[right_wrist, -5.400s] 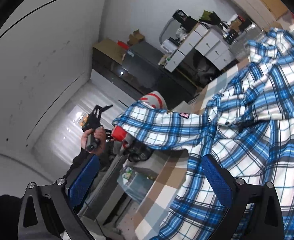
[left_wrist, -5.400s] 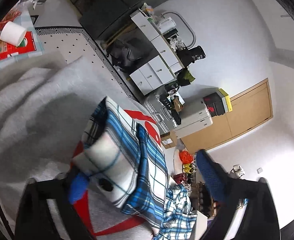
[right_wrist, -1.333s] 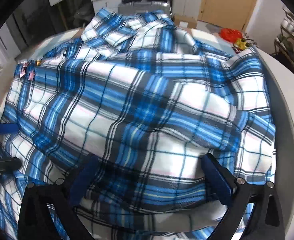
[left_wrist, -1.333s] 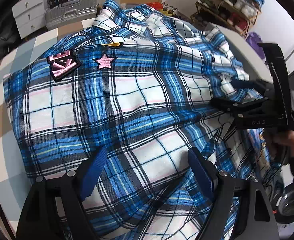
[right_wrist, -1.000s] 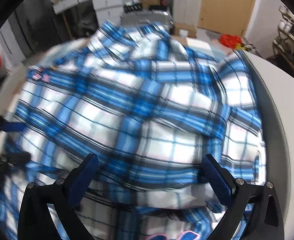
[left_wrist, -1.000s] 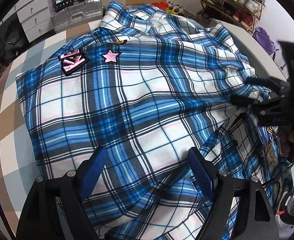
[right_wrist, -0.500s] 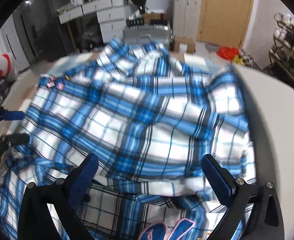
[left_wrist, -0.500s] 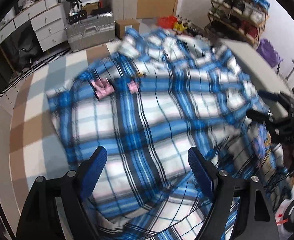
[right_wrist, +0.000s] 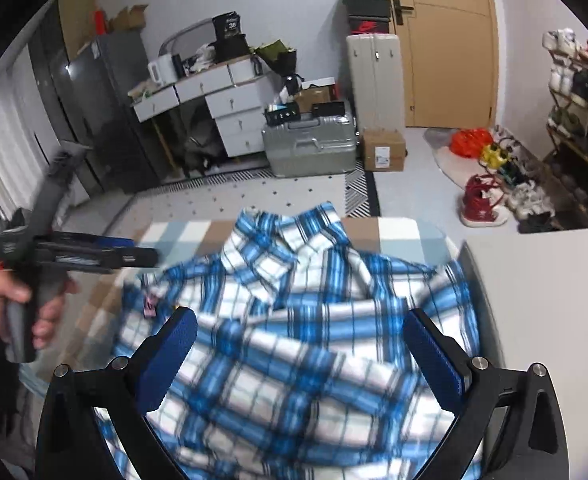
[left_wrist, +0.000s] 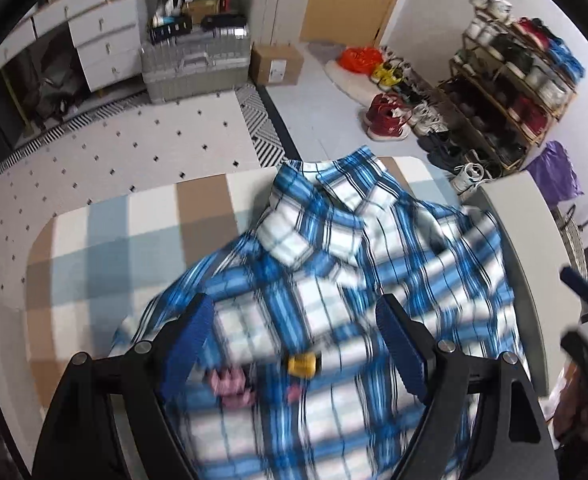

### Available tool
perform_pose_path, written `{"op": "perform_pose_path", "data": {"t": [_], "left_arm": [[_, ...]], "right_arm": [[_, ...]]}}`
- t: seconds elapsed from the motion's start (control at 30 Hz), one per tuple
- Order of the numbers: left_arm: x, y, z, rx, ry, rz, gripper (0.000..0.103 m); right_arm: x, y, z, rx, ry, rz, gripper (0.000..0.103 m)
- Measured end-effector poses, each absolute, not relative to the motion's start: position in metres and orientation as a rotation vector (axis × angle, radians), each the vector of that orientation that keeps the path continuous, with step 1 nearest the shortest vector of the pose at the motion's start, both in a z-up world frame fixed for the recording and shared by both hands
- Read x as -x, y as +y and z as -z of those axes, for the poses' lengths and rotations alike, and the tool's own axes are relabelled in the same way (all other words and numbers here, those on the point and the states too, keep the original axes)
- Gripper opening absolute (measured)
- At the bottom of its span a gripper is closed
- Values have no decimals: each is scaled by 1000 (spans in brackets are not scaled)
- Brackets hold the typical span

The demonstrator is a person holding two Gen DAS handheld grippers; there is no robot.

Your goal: Fold large clothes

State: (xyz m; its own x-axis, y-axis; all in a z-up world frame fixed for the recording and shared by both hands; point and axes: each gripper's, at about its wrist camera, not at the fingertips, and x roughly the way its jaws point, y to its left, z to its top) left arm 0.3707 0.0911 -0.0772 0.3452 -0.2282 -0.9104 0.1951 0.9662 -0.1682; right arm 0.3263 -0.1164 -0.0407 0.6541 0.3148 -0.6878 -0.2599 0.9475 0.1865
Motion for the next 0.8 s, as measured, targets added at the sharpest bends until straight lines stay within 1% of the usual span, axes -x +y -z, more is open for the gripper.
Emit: {"op": "perform_pose_path", "data": {"t": [0.13,0.23,0.43,0.47,0.5,0.53,0.57,0.6,0.63,0.67,0.8], "left_arm": [[-413,80,103,55,1249,257,80],[-446,76,119,70,1259,238,80],[-468,72,141,56,1316,261,79],[-468,71,142,56,1327,282,71],[-468,71,142,66,1342,303,50],[-467,74,143,97,1359,324,38],[-467,78,142,129,1362,335,27],[-465,81,141,144,1359,342,25],[-462,83,141,142,1354,346,19],[-462,84,141,129,1358,342,5],[-451,91,131,153,1327,364,3]], "right_arm": [[-354,-110,58,-45,824,-329,103],[-370,-109,75,-38,851,-338,103],[-388,-111,107,-14,872,-347,103],[-390,-111,109,-2,871,-346,103],[-393,-111,114,15,871,-344,103],[-396,-111,118,23,876,-340,103],[-399,-112,121,21,882,-335,103],[-403,-113,124,9,888,-329,103],[-406,-116,126,-17,893,-326,103],[-407,-118,128,-33,898,-327,103],[-410,-119,125,-37,902,-308,103]]}}
